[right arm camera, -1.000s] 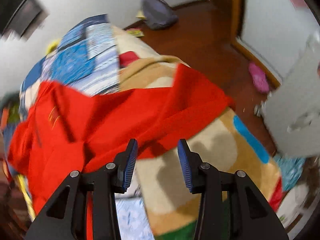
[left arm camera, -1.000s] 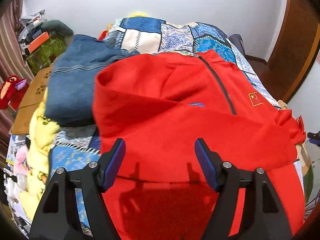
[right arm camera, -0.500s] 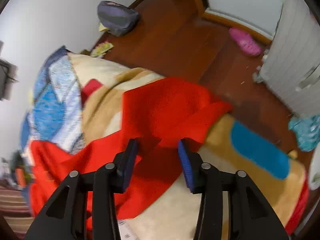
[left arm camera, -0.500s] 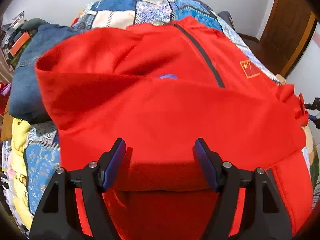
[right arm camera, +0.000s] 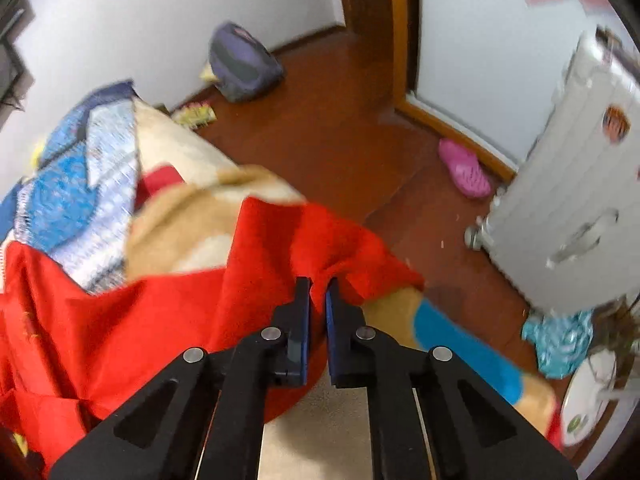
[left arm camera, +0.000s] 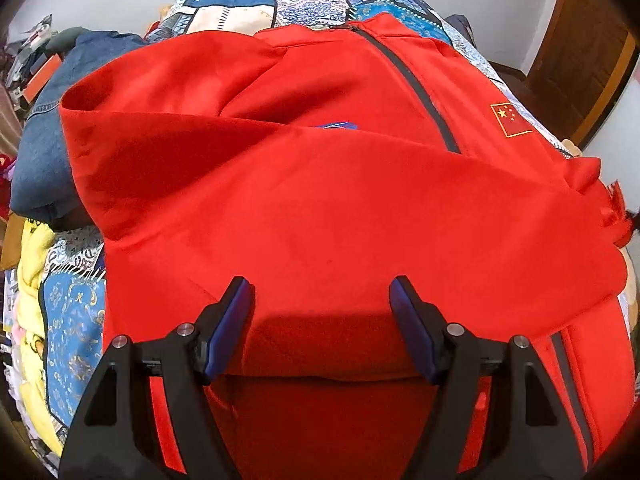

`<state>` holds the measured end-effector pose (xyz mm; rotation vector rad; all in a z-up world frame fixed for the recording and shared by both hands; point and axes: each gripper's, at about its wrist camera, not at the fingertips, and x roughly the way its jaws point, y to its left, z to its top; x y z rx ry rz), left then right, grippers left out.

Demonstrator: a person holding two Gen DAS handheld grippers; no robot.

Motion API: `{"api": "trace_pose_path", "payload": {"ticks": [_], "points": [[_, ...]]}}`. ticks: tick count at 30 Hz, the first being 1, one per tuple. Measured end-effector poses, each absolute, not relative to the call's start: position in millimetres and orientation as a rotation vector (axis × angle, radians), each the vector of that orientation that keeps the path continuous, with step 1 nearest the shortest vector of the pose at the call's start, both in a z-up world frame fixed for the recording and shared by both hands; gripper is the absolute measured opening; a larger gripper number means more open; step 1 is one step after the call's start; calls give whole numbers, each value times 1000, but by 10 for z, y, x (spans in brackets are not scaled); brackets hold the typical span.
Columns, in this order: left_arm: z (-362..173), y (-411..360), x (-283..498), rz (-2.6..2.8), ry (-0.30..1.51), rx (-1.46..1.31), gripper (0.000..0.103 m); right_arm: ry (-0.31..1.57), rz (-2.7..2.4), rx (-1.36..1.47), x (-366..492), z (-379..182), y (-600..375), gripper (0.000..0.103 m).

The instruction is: Fold large clothes

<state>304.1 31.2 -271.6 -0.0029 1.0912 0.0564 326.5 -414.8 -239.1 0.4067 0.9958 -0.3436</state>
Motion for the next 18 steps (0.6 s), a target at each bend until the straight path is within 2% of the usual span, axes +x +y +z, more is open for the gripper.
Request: {"api": "trace_pose_path", "payload": {"ticks": [7,18], "points": [[-2748,388,3036,91,1098,-28,76,748,-290,380,3086,-1387,-4207,6],[-2739,432,2986,108,1091,-21,79,543,-83,320,2961,-402,-3595,6]]}}
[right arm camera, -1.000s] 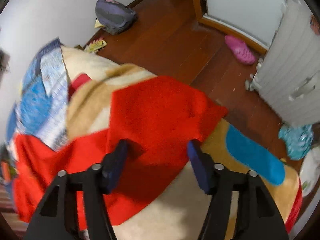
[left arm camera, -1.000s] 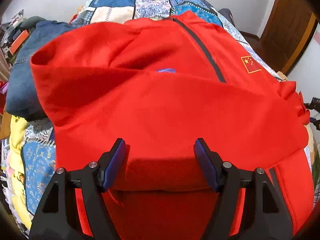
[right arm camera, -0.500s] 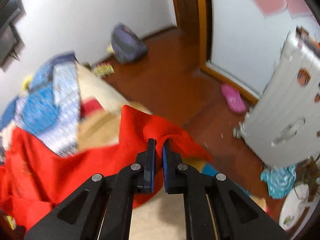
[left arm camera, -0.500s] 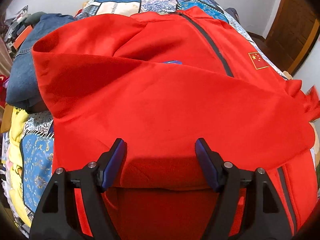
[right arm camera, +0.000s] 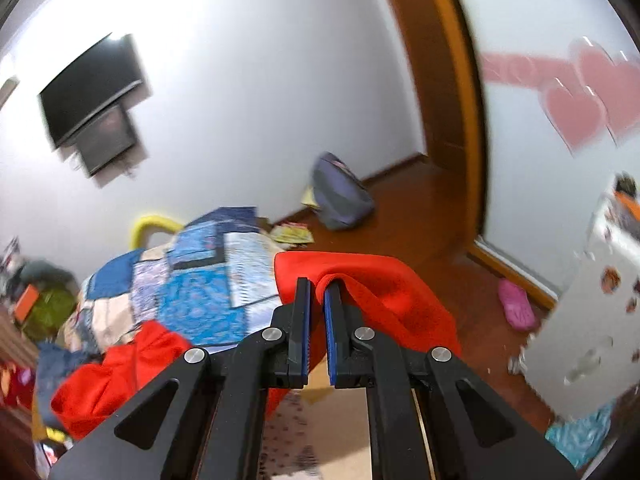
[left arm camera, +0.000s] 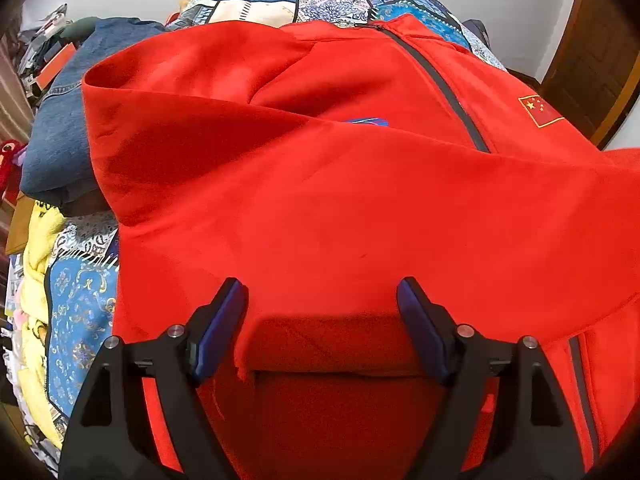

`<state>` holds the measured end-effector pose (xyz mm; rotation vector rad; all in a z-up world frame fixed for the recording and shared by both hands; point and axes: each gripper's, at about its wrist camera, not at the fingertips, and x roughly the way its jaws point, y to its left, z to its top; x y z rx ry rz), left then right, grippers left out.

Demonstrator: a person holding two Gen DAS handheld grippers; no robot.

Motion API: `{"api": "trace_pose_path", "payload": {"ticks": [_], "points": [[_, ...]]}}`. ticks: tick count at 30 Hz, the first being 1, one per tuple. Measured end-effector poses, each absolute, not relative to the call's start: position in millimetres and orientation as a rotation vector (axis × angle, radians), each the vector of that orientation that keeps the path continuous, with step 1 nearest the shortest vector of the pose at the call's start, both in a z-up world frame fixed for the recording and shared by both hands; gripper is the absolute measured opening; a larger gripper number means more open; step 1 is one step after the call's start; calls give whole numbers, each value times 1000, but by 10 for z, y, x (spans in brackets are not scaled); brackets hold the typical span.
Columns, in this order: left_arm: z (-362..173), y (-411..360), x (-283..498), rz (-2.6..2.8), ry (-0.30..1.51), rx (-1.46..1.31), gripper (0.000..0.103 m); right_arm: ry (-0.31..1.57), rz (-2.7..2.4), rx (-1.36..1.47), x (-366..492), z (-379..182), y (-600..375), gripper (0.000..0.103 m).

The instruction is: Fold large clothes

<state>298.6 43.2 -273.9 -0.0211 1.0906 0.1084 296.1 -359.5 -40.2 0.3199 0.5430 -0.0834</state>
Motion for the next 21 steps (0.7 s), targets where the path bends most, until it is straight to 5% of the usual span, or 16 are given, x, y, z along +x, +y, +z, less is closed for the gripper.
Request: {"api": "trace_pose_path", "payload": {"ticks": [11,21], "points": [[-2328,617,2745,98,996,-29,78,544,316,50,2820,-181,-1982,6],[-1923,1092,2408,142,902,-87,78,888,633,-133,2746,-1267,-703,6]]}}
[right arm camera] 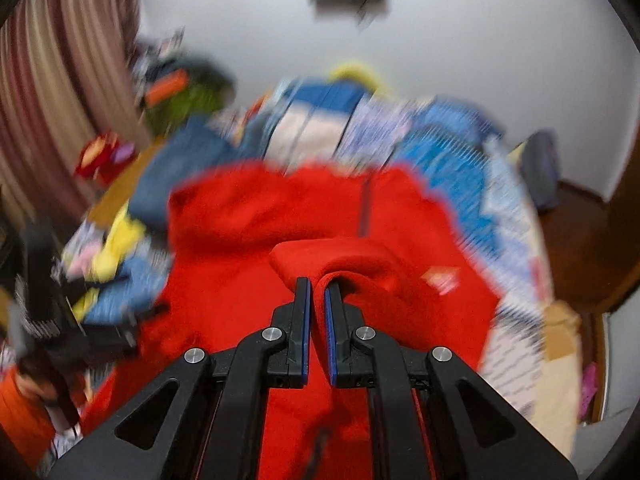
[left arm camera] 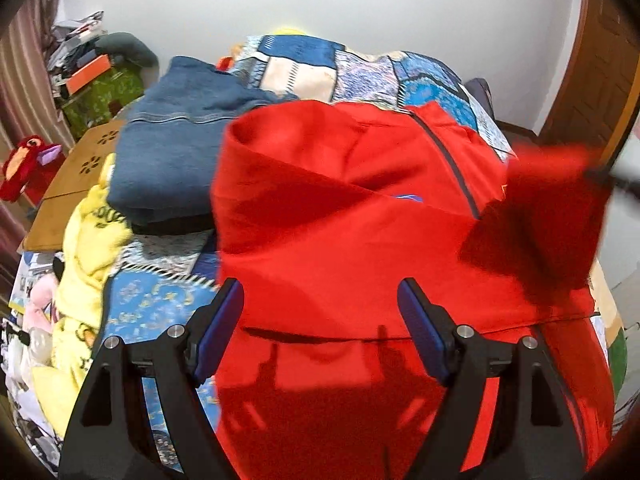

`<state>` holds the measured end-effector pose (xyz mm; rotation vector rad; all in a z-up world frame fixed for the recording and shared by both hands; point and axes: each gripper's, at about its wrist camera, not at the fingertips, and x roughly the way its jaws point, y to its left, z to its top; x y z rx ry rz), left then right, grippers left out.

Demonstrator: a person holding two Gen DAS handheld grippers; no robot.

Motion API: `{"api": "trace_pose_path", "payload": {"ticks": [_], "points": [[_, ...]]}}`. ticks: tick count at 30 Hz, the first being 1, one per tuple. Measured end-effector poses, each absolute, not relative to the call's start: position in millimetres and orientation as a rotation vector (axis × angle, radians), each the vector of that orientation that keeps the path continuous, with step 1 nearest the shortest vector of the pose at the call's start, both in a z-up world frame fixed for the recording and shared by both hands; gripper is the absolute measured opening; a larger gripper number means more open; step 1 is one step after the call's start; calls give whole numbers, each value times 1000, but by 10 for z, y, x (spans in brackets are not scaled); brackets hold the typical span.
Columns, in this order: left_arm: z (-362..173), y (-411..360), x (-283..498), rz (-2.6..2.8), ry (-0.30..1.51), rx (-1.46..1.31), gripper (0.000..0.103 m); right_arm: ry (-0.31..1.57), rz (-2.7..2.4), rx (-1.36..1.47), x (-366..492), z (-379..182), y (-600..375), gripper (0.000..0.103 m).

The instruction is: Fold large clothes

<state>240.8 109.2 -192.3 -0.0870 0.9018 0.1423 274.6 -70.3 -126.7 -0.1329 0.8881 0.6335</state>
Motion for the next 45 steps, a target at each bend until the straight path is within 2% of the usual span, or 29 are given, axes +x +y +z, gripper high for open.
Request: {"api": "trace_pose_path", "payload": {"ticks": [5,10,13,16,18,19,22,26,32,40,45], "points": [[-1996,1222,2302,167,921,-95,79,1099,694,-178,2748,-1930,-455,6],[-2072,1273,2260,169,949,-95,78,1211,661,-225,2727,-2160,-450,11],[-2058,1216,2292,153,952,-90,78,1204,672,-216,2696,-2034,-577,19],[-1997,1089,2360,121,942,-72,78,1149,666,-214,2592,-1871,-747,30],[-1938,936,2429,89,932,-47,78,1094,633,-225,2526,-1767,-891,43],[-1917,864,2456,73,928,-34,79,1056,602,-234,2498,-1709,-1008,44],[-1851,516,2590,5,917,26,79,983,507,-226,2445,-1618,-1275,46],[-1874,19,2772,-98,920,112,79,982,408,-160,2456,-1593,-1730,47],[-2228,-652,3066,-159,986,255,79,1011,292,-75,2500,-1711,-2221,47],[-2640,-1173,3424,-202,1048,408,79,1072,284,41,2555,-1914,-2524,47],[-2686,-1242,3633,-213,1080,384,79,1091,282,73,2569,-1997,-2574,47]]}}
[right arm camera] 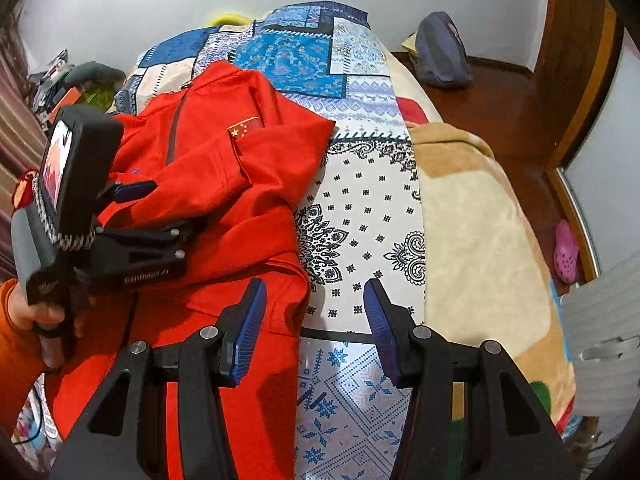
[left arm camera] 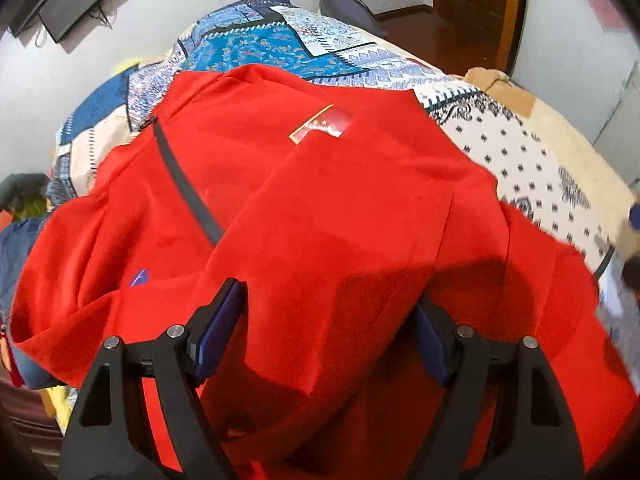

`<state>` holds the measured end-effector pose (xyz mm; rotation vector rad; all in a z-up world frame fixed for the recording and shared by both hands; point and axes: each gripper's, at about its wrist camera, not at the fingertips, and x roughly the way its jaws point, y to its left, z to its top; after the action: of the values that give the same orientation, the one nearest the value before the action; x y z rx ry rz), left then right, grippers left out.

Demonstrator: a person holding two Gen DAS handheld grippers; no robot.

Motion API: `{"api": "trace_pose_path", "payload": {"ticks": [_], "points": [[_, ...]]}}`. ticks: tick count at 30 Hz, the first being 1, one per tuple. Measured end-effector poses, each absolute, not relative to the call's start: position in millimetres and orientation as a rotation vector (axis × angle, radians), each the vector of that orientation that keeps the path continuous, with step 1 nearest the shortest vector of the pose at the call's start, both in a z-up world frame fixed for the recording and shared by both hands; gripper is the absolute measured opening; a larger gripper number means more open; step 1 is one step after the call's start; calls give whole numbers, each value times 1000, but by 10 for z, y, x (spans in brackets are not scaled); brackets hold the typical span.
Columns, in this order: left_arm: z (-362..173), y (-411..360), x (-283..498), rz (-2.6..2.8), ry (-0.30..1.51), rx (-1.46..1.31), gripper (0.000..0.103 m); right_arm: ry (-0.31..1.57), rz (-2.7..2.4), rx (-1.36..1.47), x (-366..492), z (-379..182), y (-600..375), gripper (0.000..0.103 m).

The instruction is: Fold large clothes

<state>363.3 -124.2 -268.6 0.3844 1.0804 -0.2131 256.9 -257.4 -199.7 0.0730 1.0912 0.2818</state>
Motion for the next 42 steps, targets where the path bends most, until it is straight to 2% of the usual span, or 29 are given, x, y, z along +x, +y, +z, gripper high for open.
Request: {"api": "trace_pose_path", "payload": {"ticks": [1,4,6,9,15,20,26,32,34,37,39,42], "points": [[-2687,-1243,3660,-218,1085,378,78,1094,281,76,2561,-2004,-2573,47],[-2694,-1221,3733,-232,1086,354,52,1100,279,81,2569,-2020,-2561,47],[-2648,-1151,3754,-233,1078,323,19,1093,285,82,2565,-1998,-2543,47],[-2439,-904,3739,-225,1043,224,7,1074,287,65,2590,-1940,-2502,47],[-1679,-5,3317,-125,837,-9,6,1041,317,-5,2807,-1811,-2240,47],[-1462,616,2947,-20,774,-65,6,1061,401,-25,3007,-1860,-1878,47],[-1716,1130,2570,98,802,-122,6,1193,424,-14,3095,-2278,-1605,47],[-2305,1358,2285,95,962,-193,7,1179,404,-77,2935,-2338,-1575,47],[-2459,1402,2199,85,1005,-205,9,1182,400,-74,2916,-2325,-1604,47],[-2672,1402,2068,107,1061,-188,21,1195,388,-65,2877,-2336,-1668,47],[-2746,1405,1971,131,1085,-169,37,1201,384,-62,2858,-2336,-1698,48],[-2775,1445,1885,162,1097,-136,49,1208,380,-60,2821,-2325,-1754,48]]}}
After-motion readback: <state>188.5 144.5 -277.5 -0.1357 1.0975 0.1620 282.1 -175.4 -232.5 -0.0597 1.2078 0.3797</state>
